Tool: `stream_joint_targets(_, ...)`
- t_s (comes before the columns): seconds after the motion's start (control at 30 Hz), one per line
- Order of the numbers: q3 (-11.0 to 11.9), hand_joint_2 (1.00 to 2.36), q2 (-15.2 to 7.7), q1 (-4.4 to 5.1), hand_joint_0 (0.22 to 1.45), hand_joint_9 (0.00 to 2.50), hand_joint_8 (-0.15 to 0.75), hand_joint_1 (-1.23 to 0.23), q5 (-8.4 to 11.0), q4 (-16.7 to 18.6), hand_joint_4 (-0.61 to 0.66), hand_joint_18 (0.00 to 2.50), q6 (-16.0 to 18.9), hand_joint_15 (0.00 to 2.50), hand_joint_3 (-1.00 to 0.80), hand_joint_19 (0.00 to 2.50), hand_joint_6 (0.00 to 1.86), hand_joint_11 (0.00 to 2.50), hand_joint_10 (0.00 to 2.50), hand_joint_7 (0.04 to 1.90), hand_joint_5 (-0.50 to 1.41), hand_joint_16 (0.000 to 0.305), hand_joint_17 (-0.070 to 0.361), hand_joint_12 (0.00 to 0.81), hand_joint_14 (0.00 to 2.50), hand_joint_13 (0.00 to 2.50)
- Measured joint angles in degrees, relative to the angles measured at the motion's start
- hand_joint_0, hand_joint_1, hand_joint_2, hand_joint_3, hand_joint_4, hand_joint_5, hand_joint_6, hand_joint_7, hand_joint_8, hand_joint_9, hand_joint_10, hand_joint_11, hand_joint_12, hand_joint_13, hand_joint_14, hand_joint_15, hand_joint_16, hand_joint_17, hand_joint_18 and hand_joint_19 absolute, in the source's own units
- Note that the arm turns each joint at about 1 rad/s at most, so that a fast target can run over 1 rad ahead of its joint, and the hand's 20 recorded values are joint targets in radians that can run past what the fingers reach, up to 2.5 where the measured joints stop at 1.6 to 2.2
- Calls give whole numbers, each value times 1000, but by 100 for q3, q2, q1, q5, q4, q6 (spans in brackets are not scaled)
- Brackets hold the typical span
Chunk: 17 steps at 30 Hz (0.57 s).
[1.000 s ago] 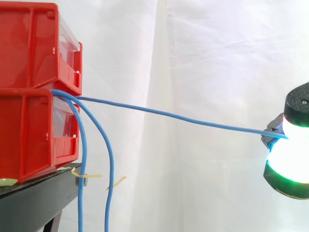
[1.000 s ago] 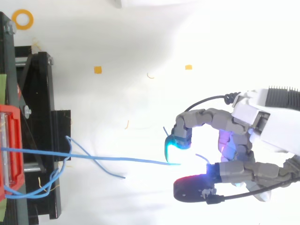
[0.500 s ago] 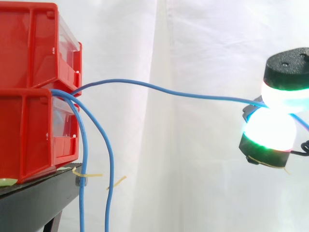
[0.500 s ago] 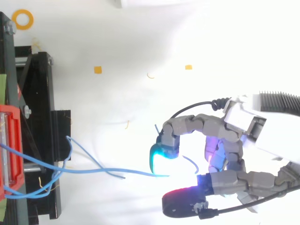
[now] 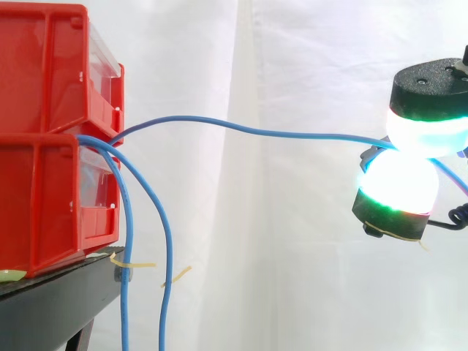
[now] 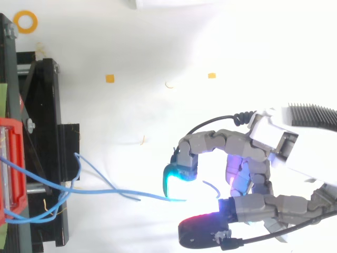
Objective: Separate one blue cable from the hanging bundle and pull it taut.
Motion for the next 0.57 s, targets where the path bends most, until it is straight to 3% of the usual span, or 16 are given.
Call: stream_joint_targets(0.57,-1,1016,0,2,760,2090,176,-720,0,1,49,1006,0,888,-209,881,503,663,28,1292,152,36,81,289,25,1519)
